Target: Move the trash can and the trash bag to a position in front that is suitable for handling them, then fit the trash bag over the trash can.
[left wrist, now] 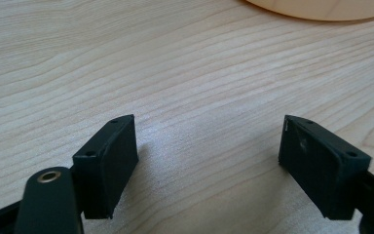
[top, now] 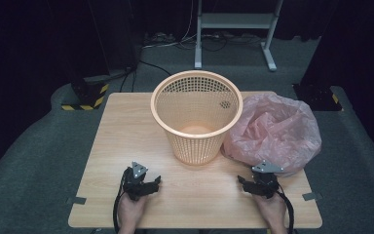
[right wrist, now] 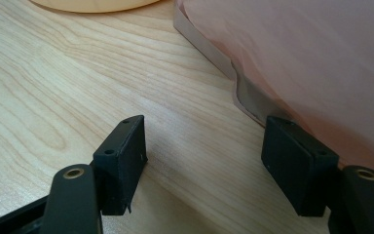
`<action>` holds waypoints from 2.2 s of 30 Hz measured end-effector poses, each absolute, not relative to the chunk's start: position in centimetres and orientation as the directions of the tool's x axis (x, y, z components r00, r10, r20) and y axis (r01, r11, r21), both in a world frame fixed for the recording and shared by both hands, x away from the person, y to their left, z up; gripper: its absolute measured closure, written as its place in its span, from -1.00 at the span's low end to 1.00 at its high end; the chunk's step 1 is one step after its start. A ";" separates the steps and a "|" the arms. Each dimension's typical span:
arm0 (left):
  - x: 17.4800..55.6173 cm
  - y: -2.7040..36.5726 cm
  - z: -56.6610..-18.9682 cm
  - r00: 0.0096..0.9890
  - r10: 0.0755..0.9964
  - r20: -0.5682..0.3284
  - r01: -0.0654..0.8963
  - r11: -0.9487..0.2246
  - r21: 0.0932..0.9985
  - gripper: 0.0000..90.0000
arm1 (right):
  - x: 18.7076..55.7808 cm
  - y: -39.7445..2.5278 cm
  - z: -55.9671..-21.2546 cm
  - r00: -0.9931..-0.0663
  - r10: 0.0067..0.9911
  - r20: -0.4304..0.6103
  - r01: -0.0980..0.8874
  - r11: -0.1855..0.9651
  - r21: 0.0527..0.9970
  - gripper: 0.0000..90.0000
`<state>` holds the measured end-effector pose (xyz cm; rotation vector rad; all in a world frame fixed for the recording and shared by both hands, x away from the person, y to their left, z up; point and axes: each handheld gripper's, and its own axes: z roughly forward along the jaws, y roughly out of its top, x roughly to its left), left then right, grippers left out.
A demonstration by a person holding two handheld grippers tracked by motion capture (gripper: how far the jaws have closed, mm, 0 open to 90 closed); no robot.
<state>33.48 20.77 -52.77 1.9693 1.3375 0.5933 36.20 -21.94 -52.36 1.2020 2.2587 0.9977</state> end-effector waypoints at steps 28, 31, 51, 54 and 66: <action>33.4 20.7 -52.8 0.368 0.930 -0.006 0.624 -0.241 0.744 -0.52 | 36.3 -21.9 -52.4 -0.551 0.835 -0.009 0.557 0.376 0.740 -0.34; 33.5 20.8 -52.8 0.366 0.931 -0.004 0.624 -0.243 0.742 -0.52 | 36.3 -21.9 -52.4 -0.554 0.833 -0.010 0.555 0.378 0.741 -0.32; 33.7 20.8 -52.8 0.359 0.933 -0.006 0.631 -0.238 0.738 -0.62 | 36.2 -21.7 -52.4 -0.555 0.832 -0.006 0.558 0.378 0.738 -0.39; 33.7 20.8 -52.8 0.359 0.933 -0.006 0.632 -0.238 0.738 -0.63 | 36.1 -21.6 -52.4 -0.559 0.829 0.001 0.558 0.376 0.740 -0.38; 33.7 20.8 -52.8 0.359 0.933 -0.005 0.632 -0.239 0.737 -0.63 | 35.7 -21.5 -51.7 -0.568 0.823 0.001 0.536 0.369 0.759 -0.31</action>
